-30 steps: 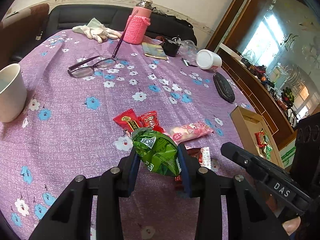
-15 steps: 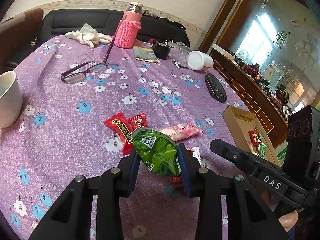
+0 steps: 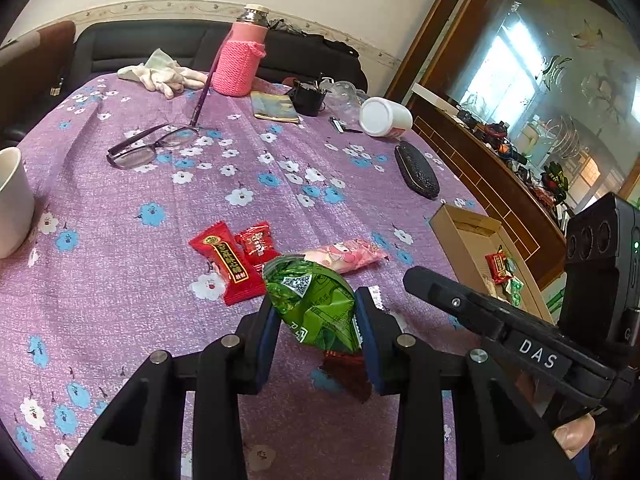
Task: Organize snacks
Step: 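Grasp the red-gold snack packet with the right tool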
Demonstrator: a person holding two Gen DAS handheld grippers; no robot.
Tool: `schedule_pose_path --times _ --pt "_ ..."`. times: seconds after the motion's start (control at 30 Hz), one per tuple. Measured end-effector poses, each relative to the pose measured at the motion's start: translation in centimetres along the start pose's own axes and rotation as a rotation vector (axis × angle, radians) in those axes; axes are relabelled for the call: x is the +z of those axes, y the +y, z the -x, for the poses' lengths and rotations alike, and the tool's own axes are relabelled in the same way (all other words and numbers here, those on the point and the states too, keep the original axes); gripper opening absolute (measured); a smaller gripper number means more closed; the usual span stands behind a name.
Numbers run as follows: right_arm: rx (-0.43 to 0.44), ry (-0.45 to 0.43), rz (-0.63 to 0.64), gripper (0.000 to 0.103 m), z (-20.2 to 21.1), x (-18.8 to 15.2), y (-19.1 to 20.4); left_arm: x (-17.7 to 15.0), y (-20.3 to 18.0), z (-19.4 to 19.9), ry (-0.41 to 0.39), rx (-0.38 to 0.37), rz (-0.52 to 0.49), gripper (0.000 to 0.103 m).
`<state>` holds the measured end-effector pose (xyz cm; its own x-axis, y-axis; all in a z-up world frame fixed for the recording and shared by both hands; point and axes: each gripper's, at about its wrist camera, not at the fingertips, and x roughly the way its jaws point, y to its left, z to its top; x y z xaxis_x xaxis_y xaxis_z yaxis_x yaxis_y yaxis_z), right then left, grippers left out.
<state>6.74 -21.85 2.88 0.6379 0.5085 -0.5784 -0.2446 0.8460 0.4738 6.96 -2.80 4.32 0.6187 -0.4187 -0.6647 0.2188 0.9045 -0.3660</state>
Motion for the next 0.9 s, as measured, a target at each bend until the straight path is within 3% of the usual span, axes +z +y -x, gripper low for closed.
schedule_pose_path --times 0.9 --pt "0.003 -0.025 -0.048 0.008 0.8 0.6 -1.3 0.2 1.3 0.0 0.027 -0.061 0.068 0.035"
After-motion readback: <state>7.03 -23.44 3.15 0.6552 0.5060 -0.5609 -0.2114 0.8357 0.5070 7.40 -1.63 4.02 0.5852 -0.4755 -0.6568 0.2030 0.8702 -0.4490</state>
